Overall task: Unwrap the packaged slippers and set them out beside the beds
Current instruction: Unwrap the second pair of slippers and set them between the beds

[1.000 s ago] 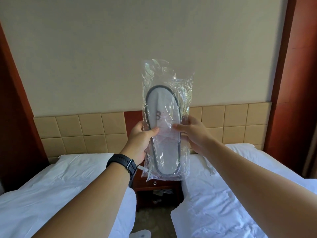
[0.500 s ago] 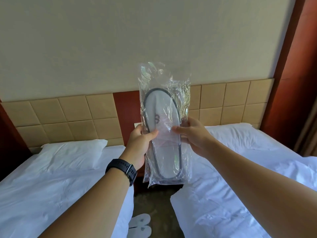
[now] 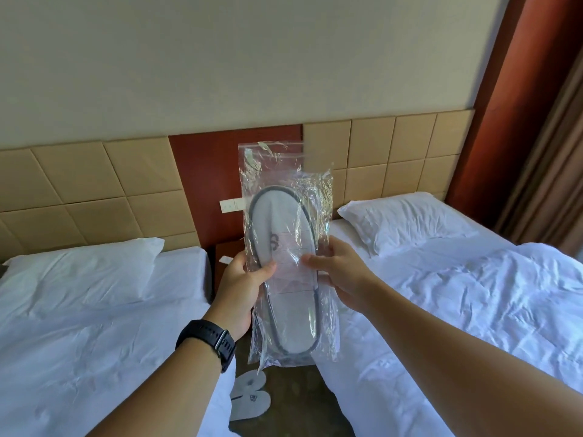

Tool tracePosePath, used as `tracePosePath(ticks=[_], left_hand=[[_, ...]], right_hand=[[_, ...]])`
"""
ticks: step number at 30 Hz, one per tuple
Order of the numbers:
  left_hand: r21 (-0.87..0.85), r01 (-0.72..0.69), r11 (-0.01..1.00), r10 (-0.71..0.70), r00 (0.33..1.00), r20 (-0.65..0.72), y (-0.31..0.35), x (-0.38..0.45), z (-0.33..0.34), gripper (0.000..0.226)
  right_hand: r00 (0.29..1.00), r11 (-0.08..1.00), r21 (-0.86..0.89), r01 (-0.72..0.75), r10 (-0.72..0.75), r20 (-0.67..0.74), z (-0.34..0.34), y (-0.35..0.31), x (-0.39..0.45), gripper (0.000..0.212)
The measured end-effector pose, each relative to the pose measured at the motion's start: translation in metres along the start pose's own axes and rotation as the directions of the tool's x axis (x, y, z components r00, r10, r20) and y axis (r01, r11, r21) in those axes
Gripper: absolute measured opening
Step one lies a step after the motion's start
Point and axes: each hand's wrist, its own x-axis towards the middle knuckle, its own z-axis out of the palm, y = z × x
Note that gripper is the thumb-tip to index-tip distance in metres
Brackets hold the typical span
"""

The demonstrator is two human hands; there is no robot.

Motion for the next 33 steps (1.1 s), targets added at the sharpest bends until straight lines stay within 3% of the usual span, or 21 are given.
tracePosePath(ticks=[8, 13, 15, 18, 33], left_hand=[[0.018, 0.097, 0.995, -0.097, 0.995, -0.015, -0.088, 0.025, -0.016, 0.029], [0.018, 0.195, 0.981, -0.194, 0.98, -0.044, -0.171, 0.034, -0.016, 0.03], [0.006, 0.229, 0.973, -0.228, 0.972, -0.059, -0.198, 0.035, -0.017, 0.029], [-0.002, 0.289, 0.957, -0.288, 0.954, -0.083, -0.255, 0.034, -0.015, 0.027], [-0.018, 0.497, 0.868, -0.497, 0.864, -0.082, -0.559, 0.019, -0.023, 0.028]], right_hand=[[0.992, 0.992, -0.022, -0.125, 0.125, -0.019, -0.011, 0.081, 0.016, 0.023], [0.979, 0.978, -0.059, -0.202, 0.201, -0.014, -0.032, 0.159, 0.025, 0.044], [0.971, 0.969, -0.055, -0.24, 0.239, -0.023, -0.04, 0.184, 0.025, 0.041], [0.957, 0.955, -0.063, -0.29, 0.291, 0.001, -0.058, 0.243, 0.024, 0.023], [0.852, 0.85, -0.062, -0.524, 0.521, -0.057, -0.129, 0.547, -0.02, 0.039]])
